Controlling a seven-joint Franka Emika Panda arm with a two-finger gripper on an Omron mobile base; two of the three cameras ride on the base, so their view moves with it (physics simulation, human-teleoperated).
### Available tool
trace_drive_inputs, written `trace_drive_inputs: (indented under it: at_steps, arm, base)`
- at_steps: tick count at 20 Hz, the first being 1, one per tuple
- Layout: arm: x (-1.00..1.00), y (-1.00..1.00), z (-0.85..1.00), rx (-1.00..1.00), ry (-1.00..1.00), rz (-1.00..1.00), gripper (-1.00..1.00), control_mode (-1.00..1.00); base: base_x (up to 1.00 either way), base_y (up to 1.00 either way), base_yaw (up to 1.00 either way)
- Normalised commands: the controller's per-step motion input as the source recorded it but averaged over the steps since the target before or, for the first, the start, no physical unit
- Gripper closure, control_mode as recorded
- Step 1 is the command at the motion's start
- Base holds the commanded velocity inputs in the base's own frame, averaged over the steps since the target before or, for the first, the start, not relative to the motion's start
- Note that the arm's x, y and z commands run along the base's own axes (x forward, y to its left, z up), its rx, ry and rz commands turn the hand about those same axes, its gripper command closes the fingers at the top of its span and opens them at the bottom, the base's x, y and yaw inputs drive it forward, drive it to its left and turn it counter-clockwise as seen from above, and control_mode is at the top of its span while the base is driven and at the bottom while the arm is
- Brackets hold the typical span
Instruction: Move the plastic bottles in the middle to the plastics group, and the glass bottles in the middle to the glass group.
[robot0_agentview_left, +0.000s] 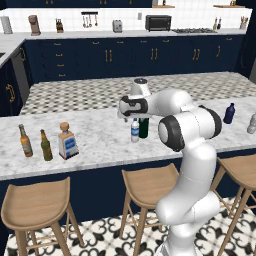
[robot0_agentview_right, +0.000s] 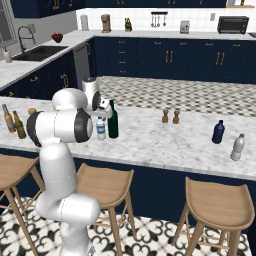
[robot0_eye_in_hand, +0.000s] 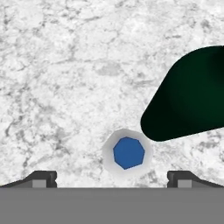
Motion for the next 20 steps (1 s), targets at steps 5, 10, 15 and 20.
trace_drive_inputs:
  at_steps: [5,10,15,20]
  arm:
    - [0.00,-0.01,0.00,0.00,0.00,0.00,-1.00,-1.00]
    - [0.00,0.00,-0.04,0.00,-0.06,-0.01,-1.00,-1.00]
    - [0.00,0.00,-0.09,0.00,-0.06,-0.11,-1.00,-1.00]
    - [0.00,0.00,-0.07,0.00,0.00,-0.14,-1.00,-1.00]
  base:
    - [0.00,0.00,0.00]
    - [0.00,0.00,0.00]
    - [0.00,0.00,0.00]
    - [0.00,0.00,0.00]
